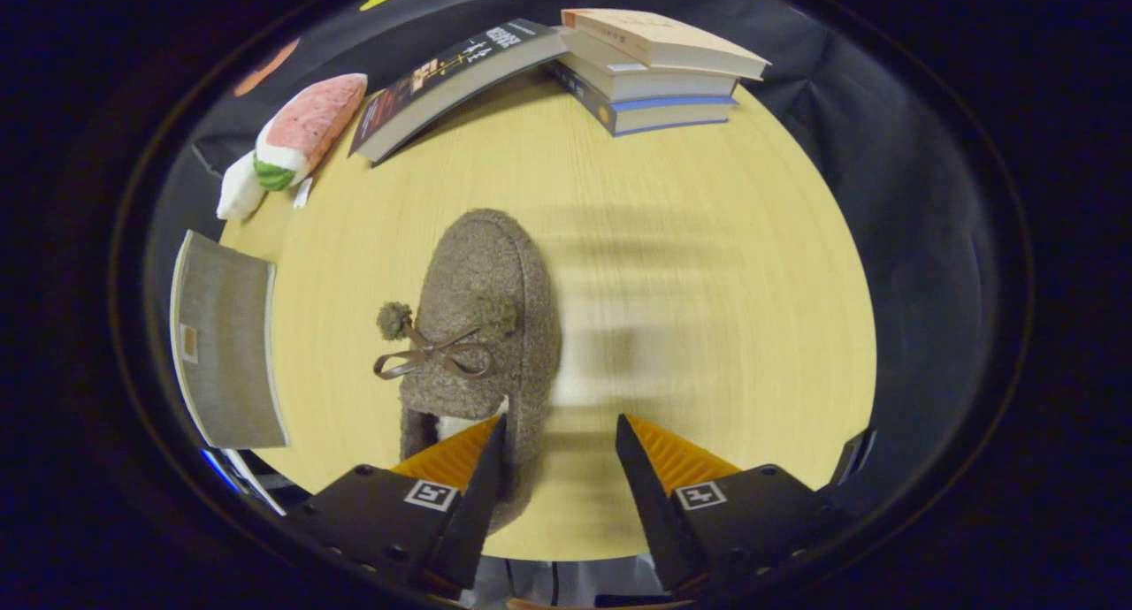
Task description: Open the storage box then place both shoes into the box .Put the left shoe in first, then the right shoe, with the right side of both shoes facing outward in a uniform manner.
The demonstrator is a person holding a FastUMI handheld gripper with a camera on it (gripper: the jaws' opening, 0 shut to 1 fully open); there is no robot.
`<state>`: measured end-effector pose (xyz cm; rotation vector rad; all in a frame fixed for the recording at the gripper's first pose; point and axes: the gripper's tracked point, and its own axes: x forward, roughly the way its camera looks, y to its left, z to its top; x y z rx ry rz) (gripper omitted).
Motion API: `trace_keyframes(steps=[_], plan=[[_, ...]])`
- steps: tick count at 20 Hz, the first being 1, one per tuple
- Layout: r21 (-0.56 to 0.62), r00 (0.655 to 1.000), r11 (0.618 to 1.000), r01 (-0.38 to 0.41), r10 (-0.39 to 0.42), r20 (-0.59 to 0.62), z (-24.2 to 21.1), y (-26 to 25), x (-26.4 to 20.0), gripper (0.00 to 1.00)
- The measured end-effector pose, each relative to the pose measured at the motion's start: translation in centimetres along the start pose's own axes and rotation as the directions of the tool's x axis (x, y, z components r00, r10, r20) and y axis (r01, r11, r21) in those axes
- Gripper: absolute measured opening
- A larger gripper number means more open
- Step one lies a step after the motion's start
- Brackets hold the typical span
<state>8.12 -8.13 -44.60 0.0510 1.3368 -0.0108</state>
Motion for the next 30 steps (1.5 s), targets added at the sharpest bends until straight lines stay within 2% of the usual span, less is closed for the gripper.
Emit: trace_keyframes(steps=[3, 6, 8, 10, 14, 18, 25, 30], plan=[[0.047, 0.998, 0.997, -0.057, 0.058, -0.029, -0.3, 0.9, 0.7, 0.49], [0.081, 0.992, 0.991, -0.109, 0.113, -0.051, -0.4, 1.8, 0.9, 0.11], [0.057, 0.992, 0.992, -0.113, 0.115, -0.049, 0.0, 1.8, 0.6, 0.09], [0.075, 0.991, 0.990, -0.117, 0.121, -0.055, -0.1, 1.7, 0.7, 0.00], [0.175, 0.983, 0.972, -0.154, 0.169, -0.070, -0.2, 1.8, -0.6, 0.00], [0.261, 0.973, 0.941, -0.213, 0.230, -0.037, 0.3, 2.9, -4.8, 0.00], [0.264, 0.970, 0.934, -0.240, 0.223, 0.095, 1.7, 6.0, -14.7, 0.00], [0.219, 0.958, 0.937, -0.274, 0.245, 0.149, 1.2, 12.1, -21.0, 0.00]])
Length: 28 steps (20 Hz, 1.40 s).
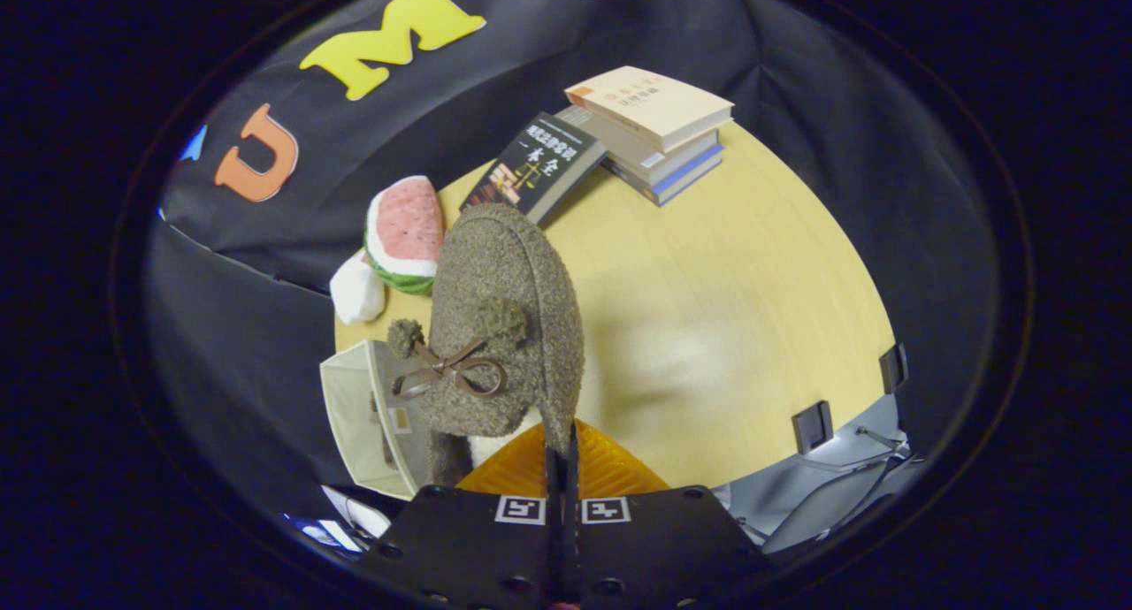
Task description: Open the storage box then place both shoes into the box .Put the left shoe in first, then the right shoe, with the right side of both shoes facing outward in a uniform manner.
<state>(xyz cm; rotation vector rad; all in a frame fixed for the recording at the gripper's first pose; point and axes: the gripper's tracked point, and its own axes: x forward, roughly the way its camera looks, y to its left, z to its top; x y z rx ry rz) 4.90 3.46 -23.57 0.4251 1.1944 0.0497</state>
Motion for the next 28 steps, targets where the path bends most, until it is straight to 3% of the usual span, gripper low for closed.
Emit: trace_keyframes(steps=[6, 14, 19, 25, 28], plan=[[-0.117, 0.998, 0.991, -0.059, 0.055, -0.036, -4.9, 11.3, -1.7, 0.00], [-0.235, 0.990, 0.971, -0.040, 0.006, -0.142, -11.1, 22.2, 5.3, 0.00], [-0.250, 0.982, 0.963, 0.100, -0.136, -0.133, -11.5, 22.9, 11.6, 0.00], [-0.305, 0.951, 0.919, 0.251, -0.293, -0.099, -12.6, 22.9, 15.5, 0.00], [-0.296, 0.918, 0.883, 0.365, -0.395, -0.045, -11.9, 21.7, 17.1, 0.00]])
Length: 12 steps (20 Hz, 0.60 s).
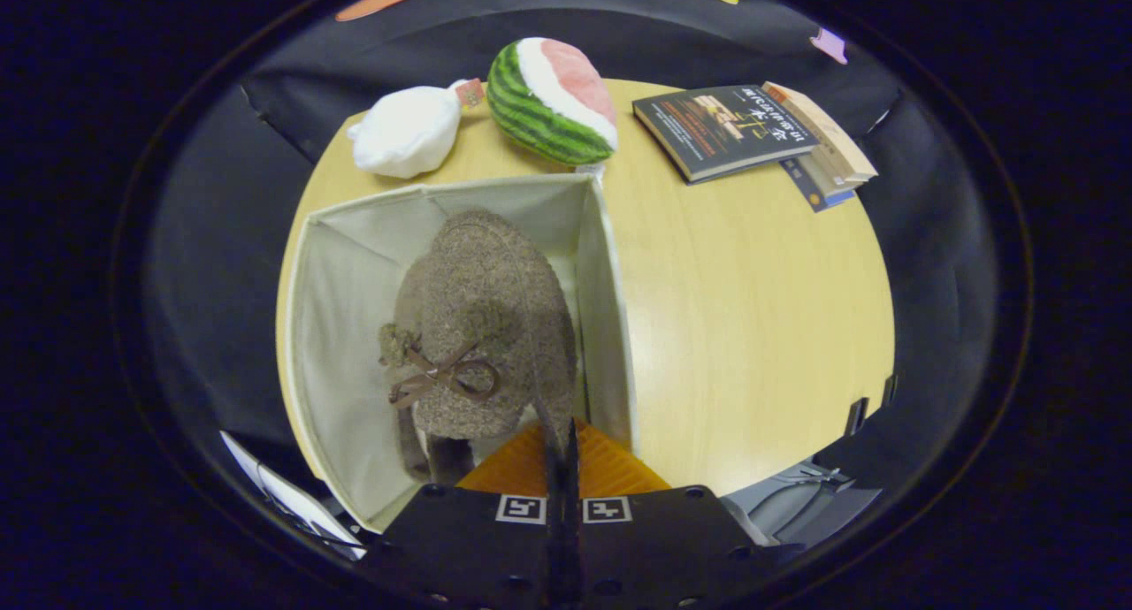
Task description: Open the storage box then place both shoes into the box .Put the left shoe in first, then the right shoe, with the right side of both shoes facing outward in a uniform manner.
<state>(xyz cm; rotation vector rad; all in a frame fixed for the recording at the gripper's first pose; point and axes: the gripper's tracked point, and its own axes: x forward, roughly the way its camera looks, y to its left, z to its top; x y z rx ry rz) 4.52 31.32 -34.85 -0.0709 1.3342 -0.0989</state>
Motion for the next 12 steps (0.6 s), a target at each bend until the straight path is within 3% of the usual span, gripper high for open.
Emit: trace_keyframes(steps=[2, 8, 12], plan=[[0.035, 0.999, 0.999, 0.032, -0.032, -0.005, 0.7, 0.4, 1.5, 0.00], [0.037, 1.000, 0.999, 0.017, -0.017, -0.010, 0.4, 1.8, 2.4, 0.04], [-0.028, 0.997, 0.999, -0.017, 0.019, 0.081, 1.4, 2.1, 0.1, 0.27]])
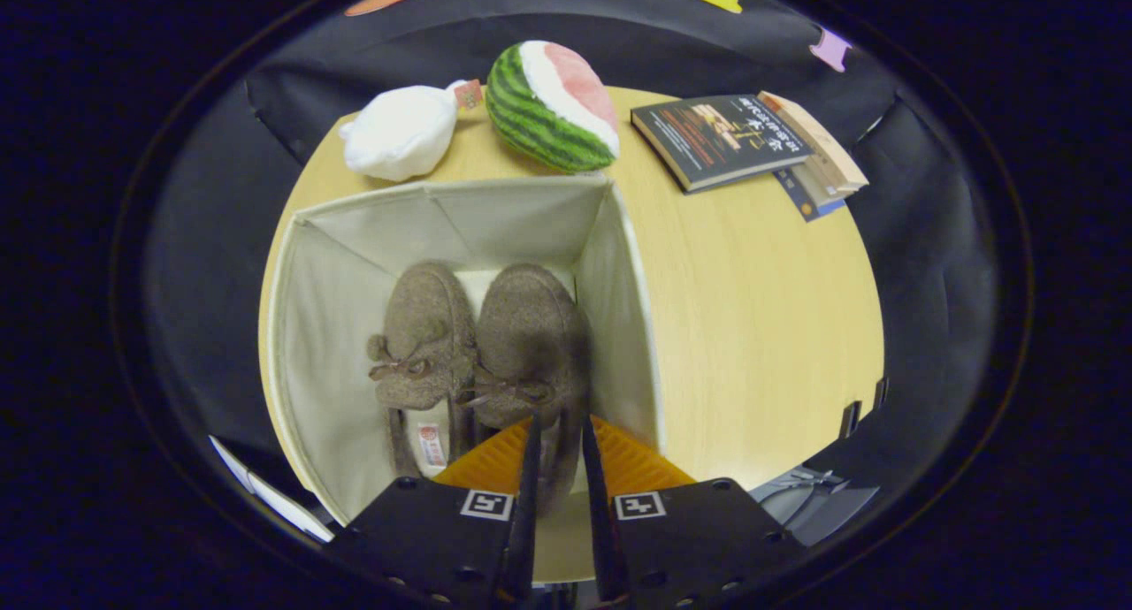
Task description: Open the storage box then place both shoes into the box .Put the left shoe in first, then the right shoe, with the right side of both shoes facing outward in a uniform manner.
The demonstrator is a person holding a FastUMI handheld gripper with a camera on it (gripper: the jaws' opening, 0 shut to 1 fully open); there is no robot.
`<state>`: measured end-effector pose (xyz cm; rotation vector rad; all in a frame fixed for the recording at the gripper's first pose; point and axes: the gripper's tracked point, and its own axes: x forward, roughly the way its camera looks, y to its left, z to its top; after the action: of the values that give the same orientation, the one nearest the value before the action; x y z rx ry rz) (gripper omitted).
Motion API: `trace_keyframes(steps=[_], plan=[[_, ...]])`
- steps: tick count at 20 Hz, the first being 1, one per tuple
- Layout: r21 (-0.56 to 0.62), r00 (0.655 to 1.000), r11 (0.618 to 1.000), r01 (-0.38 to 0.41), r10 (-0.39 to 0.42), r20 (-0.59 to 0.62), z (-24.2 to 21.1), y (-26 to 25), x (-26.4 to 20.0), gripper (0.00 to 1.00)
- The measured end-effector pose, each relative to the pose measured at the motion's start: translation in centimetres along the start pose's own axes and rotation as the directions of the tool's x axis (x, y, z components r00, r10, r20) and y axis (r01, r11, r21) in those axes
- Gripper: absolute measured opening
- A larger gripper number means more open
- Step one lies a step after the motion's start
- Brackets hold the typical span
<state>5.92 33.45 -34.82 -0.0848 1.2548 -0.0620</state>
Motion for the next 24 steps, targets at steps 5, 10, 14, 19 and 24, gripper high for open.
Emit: trace_keyframes(steps=[5, 10, 14, 19, 24], plan=[[-0.063, 0.979, 0.992, -0.109, 0.118, 0.166, 1.4, -0.9, -4.4, 0.71], [-0.096, 0.909, 0.980, -0.173, 0.196, 0.367, 1.9, -5.2, -10.0, 0.97], [-0.075, 0.853, 0.982, -0.174, 0.188, 0.486, 1.8, -10.6, -14.4, 0.97], [-0.064, 0.798, 0.986, -0.151, 0.160, 0.580, 1.8, -17.3, -18.2, 0.96], [-0.065, 0.632, 0.993, -0.096, 0.111, 0.767, 2.9, -23.4, -25.0, 0.96]])
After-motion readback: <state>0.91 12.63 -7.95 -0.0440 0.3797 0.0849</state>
